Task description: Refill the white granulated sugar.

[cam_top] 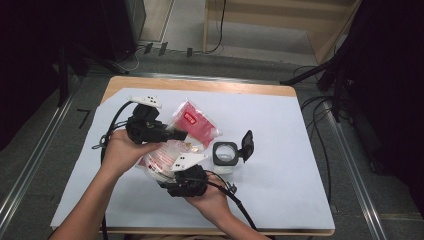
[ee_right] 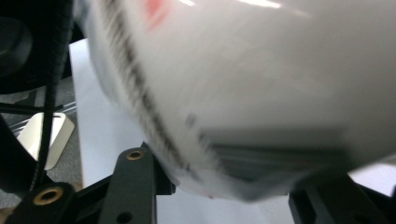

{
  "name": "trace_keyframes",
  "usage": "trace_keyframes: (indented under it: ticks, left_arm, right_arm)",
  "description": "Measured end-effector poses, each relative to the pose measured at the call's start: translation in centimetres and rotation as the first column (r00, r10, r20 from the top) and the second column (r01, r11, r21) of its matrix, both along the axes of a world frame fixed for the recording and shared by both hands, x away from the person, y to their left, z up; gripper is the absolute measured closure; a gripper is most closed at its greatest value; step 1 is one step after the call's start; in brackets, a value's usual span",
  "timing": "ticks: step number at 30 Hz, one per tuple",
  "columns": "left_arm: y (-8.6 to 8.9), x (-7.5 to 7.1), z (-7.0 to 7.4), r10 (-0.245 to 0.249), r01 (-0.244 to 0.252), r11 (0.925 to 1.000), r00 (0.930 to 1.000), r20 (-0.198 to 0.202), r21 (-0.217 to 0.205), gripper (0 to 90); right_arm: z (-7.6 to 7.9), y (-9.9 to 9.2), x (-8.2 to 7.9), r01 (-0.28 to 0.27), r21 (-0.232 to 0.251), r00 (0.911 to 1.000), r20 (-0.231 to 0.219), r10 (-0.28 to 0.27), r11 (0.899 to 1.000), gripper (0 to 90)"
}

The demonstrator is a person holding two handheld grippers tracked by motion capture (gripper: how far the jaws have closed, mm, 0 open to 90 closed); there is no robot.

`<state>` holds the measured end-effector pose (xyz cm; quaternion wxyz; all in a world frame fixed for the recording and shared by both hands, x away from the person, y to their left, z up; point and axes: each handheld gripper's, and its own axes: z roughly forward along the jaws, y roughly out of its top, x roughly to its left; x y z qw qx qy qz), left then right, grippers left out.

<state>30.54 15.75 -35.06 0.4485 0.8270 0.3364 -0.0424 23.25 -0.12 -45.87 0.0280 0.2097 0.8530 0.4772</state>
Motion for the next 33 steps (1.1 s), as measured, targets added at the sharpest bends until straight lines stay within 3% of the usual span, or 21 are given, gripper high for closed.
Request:
trace_keyframes:
  ticks: [1, 3, 10, 16, 20, 24, 27, 30, 33]
  left_arm:
    - [0.0, 0.0, 0.0, 0.000, 0.000, 1.0000, 1.0000, 0.000, 0.000, 82.0]
    - [-0.3, 0.4, -0.4, 0.010, -0.009, 1.0000, 0.9981, -0.061, 0.002, 82.8]
    - [-1.2, 0.6, -0.5, 0.038, -0.037, 0.9992, 0.9931, -0.111, 0.016, 82.6]
    - [-2.5, 0.3, -0.4, 0.019, -0.017, 0.9996, 0.9951, -0.097, 0.025, 82.4]
    - [-3.3, 0.3, -0.5, 0.003, 0.002, 0.9979, 0.9974, -0.072, 0.065, 79.6]
    - [-3.4, 0.4, -0.6, -0.020, 0.024, 0.9990, 0.9961, -0.086, 0.039, 75.8]
    - [-3.4, 0.2, -0.4, -0.022, 0.026, 0.9990, 0.9950, -0.098, 0.037, 70.3]
    - [-3.7, -0.3, 0.2, -0.021, 0.029, 0.9949, 0.9969, -0.076, 0.097, 70.9]
    - [-3.8, -0.4, 0.3, -0.018, 0.026, 0.9937, 0.9975, -0.068, 0.109, 77.2]
  right_arm:
    - [0.0, 0.0, 0.0, 0.000, 0.000, 1.0000, 0.000, 0.000, 1.000, 57.5]
    - [0.0, 0.2, -0.3, -0.011, -0.004, 0.9999, -0.004, 0.011, 1.000, 58.1]
    - [-0.1, 0.1, -0.5, 0.003, -0.002, 0.9997, -0.022, -0.003, 1.000, 57.9]
    - [-0.3, 0.0, -0.5, 0.036, -0.004, 0.9986, -0.038, -0.036, 0.999, 56.0]
    - [-0.3, -0.3, -0.5, 0.044, 0.013, 0.9976, -0.055, -0.043, 0.999, 58.9]
    - [0.1, -0.7, -0.5, 0.039, 0.050, 0.9963, -0.079, -0.036, 0.998, 60.3]
    - [0.3, -0.9, -0.6, 0.040, 0.059, 0.9974, -0.062, -0.036, 0.997, 60.3]
    - [0.3, -1.2, -0.5, 0.051, 0.059, 0.9982, -0.034, -0.049, 0.997, 60.2]
    - [0.4, -1.5, -0.4, 0.059, 0.076, 0.9978, -0.036, -0.056, 0.995, 60.2]
